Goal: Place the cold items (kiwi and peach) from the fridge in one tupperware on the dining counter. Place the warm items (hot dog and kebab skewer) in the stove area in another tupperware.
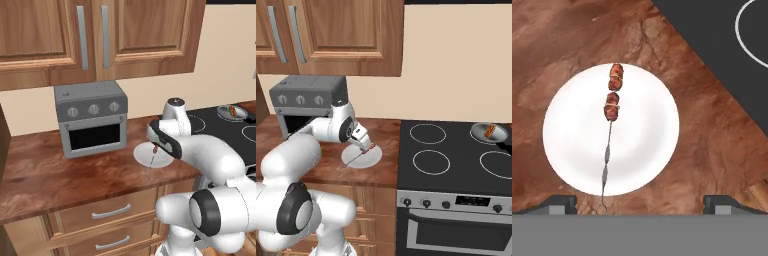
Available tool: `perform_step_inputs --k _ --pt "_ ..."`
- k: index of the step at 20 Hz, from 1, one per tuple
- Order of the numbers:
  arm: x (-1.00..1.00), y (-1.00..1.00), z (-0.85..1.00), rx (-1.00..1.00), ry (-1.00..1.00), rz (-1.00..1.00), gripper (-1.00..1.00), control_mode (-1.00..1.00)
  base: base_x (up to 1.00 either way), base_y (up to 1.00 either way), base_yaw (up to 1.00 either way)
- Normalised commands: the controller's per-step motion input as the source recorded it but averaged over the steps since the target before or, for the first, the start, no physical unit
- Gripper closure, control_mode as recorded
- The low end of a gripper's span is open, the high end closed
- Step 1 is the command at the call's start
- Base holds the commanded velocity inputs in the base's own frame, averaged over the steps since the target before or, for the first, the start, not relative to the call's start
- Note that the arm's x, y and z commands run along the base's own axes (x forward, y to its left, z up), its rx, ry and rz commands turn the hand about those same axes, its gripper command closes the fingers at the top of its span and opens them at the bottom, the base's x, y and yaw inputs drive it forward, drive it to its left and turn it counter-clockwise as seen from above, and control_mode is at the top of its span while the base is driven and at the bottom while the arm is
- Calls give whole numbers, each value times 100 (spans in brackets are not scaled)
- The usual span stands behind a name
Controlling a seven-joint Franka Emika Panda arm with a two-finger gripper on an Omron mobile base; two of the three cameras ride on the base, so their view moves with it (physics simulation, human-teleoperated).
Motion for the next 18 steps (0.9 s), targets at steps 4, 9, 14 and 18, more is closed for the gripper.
perform_step_inputs --k 4,9,14,18 --pt "21 -3 -28 21 3 -2 -100 -100 0 0 0" --pt "13 0 -50 6 0 0 -100 -100 0 0 0" --pt "36 5 -58 0 0 0 -100 -100 0 0 0" --pt "49 3 -49 0 0 0 -100 -100 0 0 0"
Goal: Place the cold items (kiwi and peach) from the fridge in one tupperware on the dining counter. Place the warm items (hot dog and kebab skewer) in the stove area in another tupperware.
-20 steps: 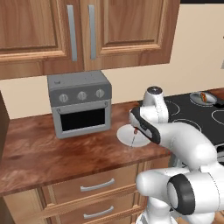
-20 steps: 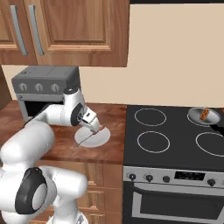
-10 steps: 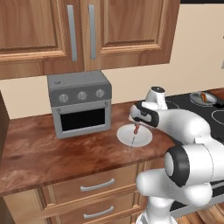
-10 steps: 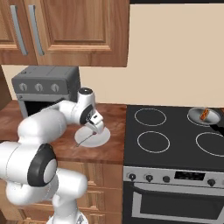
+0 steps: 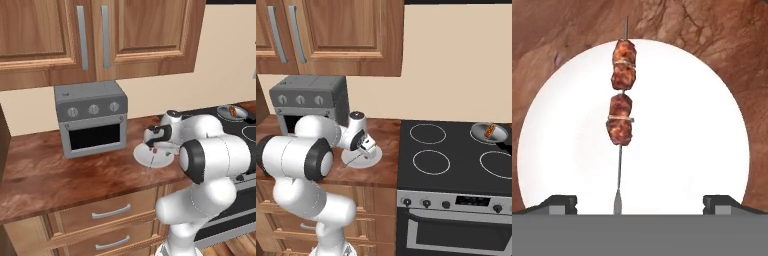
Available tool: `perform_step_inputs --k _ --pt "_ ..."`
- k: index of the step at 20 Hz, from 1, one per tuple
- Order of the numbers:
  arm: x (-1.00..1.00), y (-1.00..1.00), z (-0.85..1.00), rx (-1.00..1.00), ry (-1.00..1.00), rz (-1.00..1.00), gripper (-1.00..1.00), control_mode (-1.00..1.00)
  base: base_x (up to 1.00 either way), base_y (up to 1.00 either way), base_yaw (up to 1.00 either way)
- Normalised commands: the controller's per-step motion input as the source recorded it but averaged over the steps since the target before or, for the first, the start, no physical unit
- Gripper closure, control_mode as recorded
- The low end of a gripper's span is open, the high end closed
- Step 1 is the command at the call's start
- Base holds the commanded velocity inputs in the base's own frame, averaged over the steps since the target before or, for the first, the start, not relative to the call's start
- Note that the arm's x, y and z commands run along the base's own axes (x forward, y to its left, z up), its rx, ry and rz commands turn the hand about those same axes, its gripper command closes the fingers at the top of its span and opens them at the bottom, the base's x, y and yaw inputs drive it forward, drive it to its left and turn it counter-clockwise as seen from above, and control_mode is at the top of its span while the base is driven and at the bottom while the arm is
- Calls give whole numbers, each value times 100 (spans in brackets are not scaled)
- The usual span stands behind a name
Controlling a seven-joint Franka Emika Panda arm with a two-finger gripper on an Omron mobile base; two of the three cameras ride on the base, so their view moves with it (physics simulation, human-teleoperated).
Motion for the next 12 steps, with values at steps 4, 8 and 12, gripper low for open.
perform_step_inputs --k 4,8,12 --pt "18 0 -39 0 0 0 -100 -100 0 0 0" --pt "1 0 -18 0 2 0 -100 -100 0 0 0" --pt "2 0 -5 0 0 0 -100 -100 0 0 0"
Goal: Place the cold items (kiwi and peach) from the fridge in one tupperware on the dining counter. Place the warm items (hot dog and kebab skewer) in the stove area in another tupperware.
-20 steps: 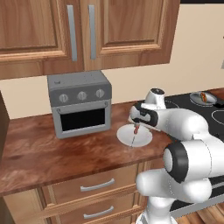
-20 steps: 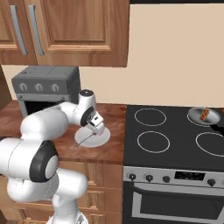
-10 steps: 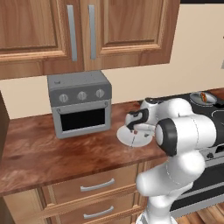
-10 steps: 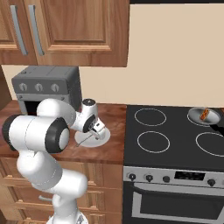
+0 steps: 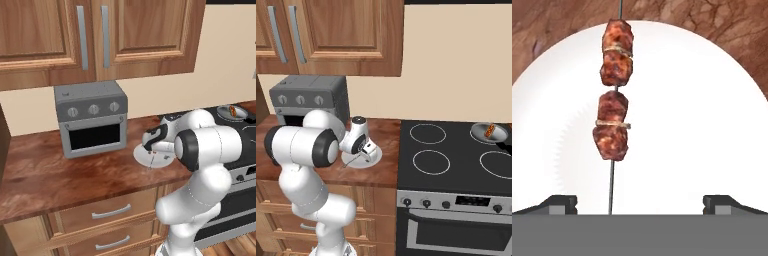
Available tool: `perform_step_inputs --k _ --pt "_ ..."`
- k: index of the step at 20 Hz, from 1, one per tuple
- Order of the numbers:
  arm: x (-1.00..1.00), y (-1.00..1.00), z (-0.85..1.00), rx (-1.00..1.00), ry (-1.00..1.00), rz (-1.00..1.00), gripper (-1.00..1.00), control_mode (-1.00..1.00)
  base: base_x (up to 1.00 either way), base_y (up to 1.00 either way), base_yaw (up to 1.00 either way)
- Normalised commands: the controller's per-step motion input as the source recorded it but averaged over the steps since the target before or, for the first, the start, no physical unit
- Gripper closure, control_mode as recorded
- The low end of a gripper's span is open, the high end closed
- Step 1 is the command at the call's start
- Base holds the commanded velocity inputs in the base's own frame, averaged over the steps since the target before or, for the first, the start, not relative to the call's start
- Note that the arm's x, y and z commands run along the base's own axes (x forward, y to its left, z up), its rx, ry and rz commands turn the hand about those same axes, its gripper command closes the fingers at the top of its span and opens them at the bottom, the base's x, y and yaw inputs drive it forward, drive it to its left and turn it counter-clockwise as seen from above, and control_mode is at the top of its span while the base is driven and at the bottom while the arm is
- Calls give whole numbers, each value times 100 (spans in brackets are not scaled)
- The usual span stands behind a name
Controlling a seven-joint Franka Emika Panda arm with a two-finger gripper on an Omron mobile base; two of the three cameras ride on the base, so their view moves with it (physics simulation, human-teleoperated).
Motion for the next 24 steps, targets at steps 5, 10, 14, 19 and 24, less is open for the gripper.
perform_step_inputs --k 5,10,14,19,24 --pt "12 0 0 0 0 0 -100 -100 0 0 0" --pt "29 0 0 0 4 0 -100 -100 0 0 0" --pt "29 0 -4 0 3 0 -100 -100 0 0 0" --pt "41 0 -9 0 0 0 -100 -100 0 0 0" --pt "1 -2 -7 0 6 0 -100 -100 0 0 0"
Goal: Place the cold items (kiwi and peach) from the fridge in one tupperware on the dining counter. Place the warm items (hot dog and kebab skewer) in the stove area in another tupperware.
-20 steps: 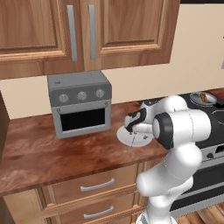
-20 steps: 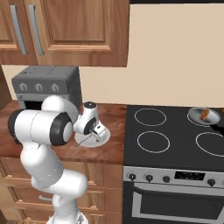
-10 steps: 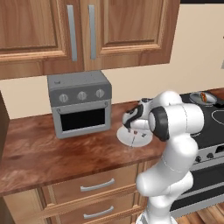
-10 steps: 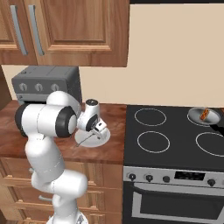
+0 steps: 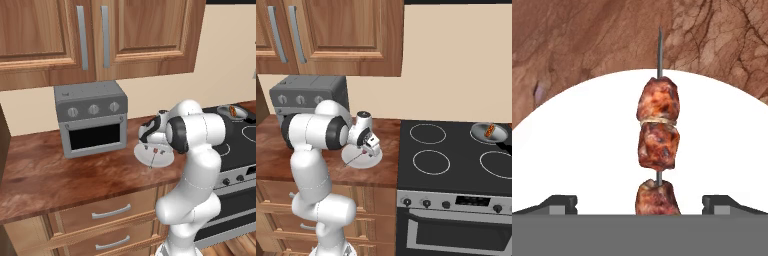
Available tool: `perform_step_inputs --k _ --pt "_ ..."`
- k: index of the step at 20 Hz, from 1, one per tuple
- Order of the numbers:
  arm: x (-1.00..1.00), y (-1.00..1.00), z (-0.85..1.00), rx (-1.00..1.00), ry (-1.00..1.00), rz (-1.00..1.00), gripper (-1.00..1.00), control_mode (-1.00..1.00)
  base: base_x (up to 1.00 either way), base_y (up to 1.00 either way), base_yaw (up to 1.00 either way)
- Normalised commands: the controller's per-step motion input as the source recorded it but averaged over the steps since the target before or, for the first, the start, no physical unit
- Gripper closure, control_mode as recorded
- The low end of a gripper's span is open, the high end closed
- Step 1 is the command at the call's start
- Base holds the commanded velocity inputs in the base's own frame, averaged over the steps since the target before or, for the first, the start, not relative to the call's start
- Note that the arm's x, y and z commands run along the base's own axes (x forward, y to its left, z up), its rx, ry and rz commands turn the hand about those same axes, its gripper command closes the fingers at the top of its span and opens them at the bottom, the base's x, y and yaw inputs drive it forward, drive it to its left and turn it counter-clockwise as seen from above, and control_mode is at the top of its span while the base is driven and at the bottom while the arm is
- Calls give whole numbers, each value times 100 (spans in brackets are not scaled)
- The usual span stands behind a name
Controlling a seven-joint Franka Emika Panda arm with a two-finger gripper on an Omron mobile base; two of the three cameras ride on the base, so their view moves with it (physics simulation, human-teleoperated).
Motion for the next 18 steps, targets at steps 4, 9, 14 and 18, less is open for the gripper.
perform_step_inputs --k 4,9,14,18 --pt "0 0 -12 0 7 0 100 -100 0 0 0" --pt "0 0 -7 0 3 0 100 -100 0 0 0" --pt "-24 0 0 0 10 -8 100 -100 0 0 0" --pt "-71 7 18 -5 1 -28 100 -100 0 0 0"
